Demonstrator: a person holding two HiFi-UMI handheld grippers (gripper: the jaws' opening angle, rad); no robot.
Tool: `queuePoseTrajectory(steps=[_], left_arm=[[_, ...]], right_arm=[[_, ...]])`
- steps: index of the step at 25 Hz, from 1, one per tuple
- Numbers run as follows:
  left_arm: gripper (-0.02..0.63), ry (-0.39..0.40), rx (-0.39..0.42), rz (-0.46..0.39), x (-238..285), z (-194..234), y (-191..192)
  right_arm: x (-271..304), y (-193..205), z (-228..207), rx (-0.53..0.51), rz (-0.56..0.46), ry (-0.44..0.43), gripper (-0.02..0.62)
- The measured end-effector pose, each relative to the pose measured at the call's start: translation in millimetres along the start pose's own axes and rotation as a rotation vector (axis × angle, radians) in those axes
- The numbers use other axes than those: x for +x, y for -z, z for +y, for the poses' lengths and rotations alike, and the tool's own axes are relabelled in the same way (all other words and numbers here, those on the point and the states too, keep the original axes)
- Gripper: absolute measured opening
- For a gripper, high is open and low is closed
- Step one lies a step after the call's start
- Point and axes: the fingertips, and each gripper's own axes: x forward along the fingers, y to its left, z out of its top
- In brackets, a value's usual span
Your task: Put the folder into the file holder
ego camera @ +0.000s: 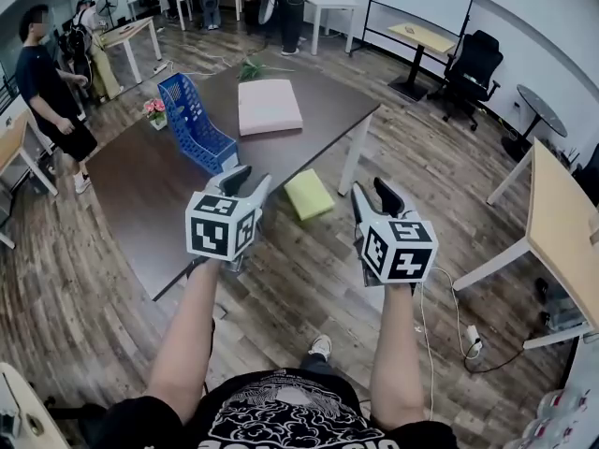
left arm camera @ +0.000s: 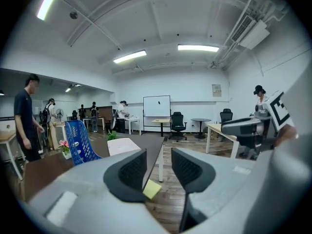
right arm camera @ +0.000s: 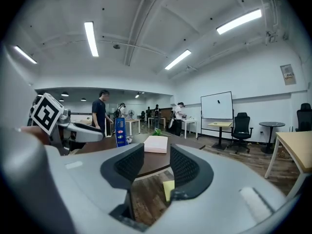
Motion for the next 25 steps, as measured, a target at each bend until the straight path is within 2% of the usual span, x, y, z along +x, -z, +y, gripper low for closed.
queuePoseTrajectory(steps=[3, 14, 21, 25], left_arm=[[0.189, -0.018, -0.007, 0.01, 19, -5, -4], [0.249, -0.068, -0.016, 0.024, 79, -21, -18], [0.304, -0.105, -0.035, 0.03, 109, -24, -20], [0.311, -0.124, -0.037, 0.03, 121, -26, -21]], right_arm=[[12, -1, -19, 0.003, 0.004, -0.02, 0.176], [46, -7, -84, 0.006, 0.011, -0.065, 0.254], [65, -7, -114, 0.005, 0.013, -0.095, 0.293], [77, -4, -126, 0.003, 0.02, -0.116, 0.308]])
